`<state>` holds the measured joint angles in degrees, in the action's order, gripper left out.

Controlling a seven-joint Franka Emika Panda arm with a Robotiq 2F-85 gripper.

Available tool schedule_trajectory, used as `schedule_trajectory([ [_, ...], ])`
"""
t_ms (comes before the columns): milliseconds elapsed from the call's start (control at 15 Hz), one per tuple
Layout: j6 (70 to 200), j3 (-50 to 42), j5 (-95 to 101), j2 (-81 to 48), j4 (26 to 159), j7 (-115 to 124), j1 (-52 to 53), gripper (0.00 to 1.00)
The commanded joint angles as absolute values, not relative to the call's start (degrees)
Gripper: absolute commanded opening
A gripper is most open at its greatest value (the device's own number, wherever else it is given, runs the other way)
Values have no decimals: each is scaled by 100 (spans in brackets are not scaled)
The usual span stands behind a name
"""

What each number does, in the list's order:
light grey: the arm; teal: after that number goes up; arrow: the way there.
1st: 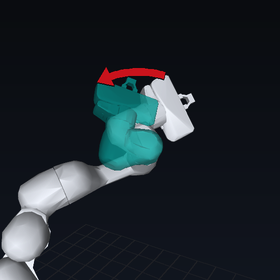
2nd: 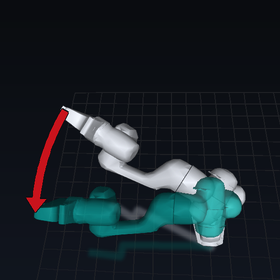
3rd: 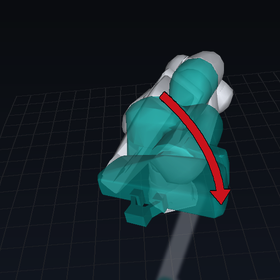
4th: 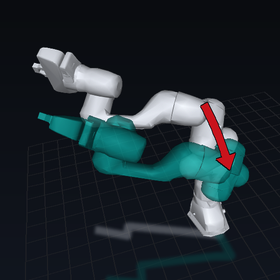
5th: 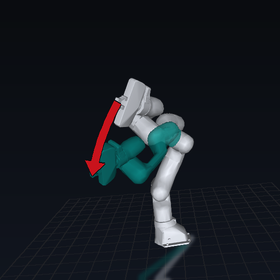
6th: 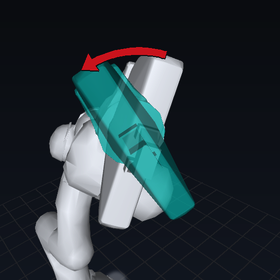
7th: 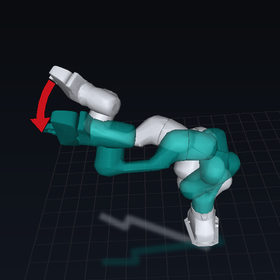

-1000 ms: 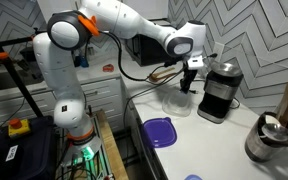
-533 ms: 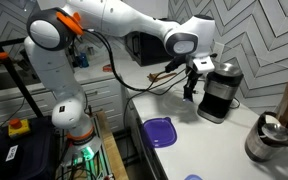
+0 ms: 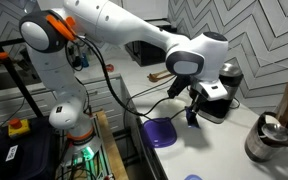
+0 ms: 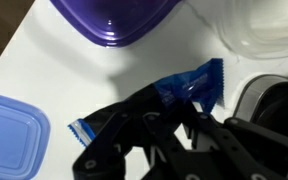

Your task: Put the right bowl in the left bowl, then remove the blue sachet from the bowl

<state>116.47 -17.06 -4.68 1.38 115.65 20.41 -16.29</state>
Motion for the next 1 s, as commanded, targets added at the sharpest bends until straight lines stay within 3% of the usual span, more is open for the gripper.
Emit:
schedule_trajectory([
  [0, 12213, -1848, -606, -123, 11777, 1560, -1797, 1],
  [267, 12660, -1948, -687, -439, 11895, 1263, -1920, 1],
  [333, 12778, -1958, -710, -499, 11911, 1233, -1938, 30],
  [400, 12917, -1956, -766, -530, 11935, 1213, -1950, 31],
  [933, 12706, -1701, -371, 157, 12053, 1675, -1643, 90],
])
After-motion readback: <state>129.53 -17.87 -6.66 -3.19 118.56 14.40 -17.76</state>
